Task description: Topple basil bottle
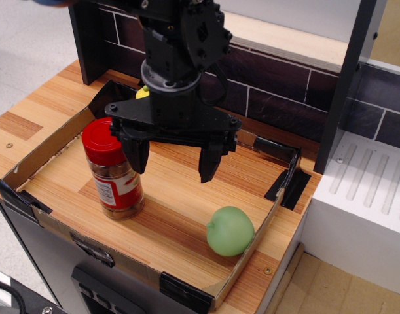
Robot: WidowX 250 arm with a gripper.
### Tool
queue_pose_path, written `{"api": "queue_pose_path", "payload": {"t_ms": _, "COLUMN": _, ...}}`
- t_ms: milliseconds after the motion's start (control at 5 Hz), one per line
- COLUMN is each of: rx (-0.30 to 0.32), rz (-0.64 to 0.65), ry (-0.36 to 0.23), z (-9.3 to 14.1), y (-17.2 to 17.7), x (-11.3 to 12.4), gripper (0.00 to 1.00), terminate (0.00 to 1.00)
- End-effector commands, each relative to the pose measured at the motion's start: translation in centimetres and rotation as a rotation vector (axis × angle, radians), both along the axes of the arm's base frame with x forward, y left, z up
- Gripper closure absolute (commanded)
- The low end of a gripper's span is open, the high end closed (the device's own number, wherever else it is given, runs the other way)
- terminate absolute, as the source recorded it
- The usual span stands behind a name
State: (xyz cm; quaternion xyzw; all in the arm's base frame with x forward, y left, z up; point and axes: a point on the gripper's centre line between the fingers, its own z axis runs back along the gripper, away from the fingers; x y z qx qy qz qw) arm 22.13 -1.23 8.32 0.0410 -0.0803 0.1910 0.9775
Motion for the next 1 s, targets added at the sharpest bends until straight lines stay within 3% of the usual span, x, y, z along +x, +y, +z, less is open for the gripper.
{"api": "queue_pose_path", "payload": {"t_ms": 0, "rx": 0.000, "rz": 0.000, "ry": 0.000, "z": 0.0, "y": 0.0, "x": 0.0, "gripper": 0.00, "terminate": 0.00}}
{"api": "queue_pose_path", "payload": {"t_ms": 200, "rx": -0.019, "rz": -0.195, "ry": 0.037, "z": -0.3, "y": -0.6, "x": 1.3, "gripper": 0.00, "terminate": 0.00}}
{"api": "queue_pose_path", "payload": {"t_ms": 400, "rx": -0.064, "rz": -0.337, "ry": 0.007, "z": 0.0, "y": -1.3, "x": 2.2, "gripper": 0.00, "terminate": 0.00}}
{"api": "queue_pose_path", "payload": {"t_ms": 600, "rx": -0.069, "rz": -0.550, "ry": 0.004, "z": 0.3, "y": -1.9, "x": 2.9, "gripper": 0.00, "terminate": 0.00}}
{"api": "queue_pose_path", "payload": {"t_ms": 800, "rx": -0.006, "rz": -0.767, "ry": 0.013, "z": 0.8, "y": -1.1, "x": 3.3, "gripper": 0.00, "terminate": 0.00}}
